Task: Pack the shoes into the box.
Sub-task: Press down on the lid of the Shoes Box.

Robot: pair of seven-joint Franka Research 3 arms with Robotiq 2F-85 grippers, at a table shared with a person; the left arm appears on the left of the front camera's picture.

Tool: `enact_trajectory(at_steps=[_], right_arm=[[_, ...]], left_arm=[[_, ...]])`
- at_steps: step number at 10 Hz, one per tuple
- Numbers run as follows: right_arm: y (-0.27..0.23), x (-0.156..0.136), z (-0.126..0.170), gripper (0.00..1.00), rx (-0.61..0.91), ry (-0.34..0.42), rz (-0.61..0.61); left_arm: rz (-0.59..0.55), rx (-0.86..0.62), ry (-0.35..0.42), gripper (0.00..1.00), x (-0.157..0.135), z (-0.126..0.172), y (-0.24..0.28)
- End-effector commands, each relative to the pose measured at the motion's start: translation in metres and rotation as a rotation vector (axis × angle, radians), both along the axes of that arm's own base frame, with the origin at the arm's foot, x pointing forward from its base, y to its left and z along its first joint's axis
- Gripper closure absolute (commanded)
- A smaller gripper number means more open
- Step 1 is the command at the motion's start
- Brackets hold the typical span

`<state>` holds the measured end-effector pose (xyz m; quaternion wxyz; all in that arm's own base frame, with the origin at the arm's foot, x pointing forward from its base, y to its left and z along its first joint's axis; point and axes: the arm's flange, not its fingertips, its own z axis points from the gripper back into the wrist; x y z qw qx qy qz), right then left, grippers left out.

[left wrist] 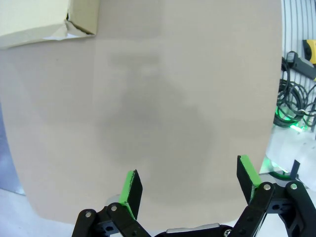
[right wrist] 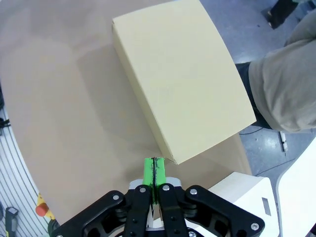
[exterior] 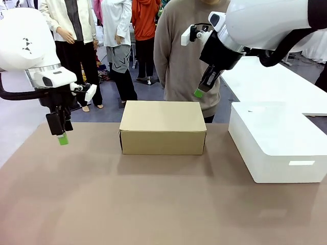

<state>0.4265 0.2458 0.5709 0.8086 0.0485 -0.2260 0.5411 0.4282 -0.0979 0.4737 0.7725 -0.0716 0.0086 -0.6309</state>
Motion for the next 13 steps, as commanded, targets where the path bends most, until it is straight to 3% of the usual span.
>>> enact_trajectory(at_steps=[1, 8, 13], right_arm=[[0.029, 0.030, 0.005, 1.00, -0.053, 0.013, -0.079], [0.106, 0.160, -0.032, 1.00, -0.137, 0.137, -0.136], [0.115, 0.202, -0.065, 1.00, -0.147, 0.191, -0.182]], left_arm=[[0.003, 0.005, 0.003, 0.00, -0.002, 0.003, 0.002], [0.003, 0.005, 0.003, 0.00, -0.002, 0.003, 0.002], [0.003, 0.005, 0.003, 0.00, -0.002, 0.003, 0.002]])
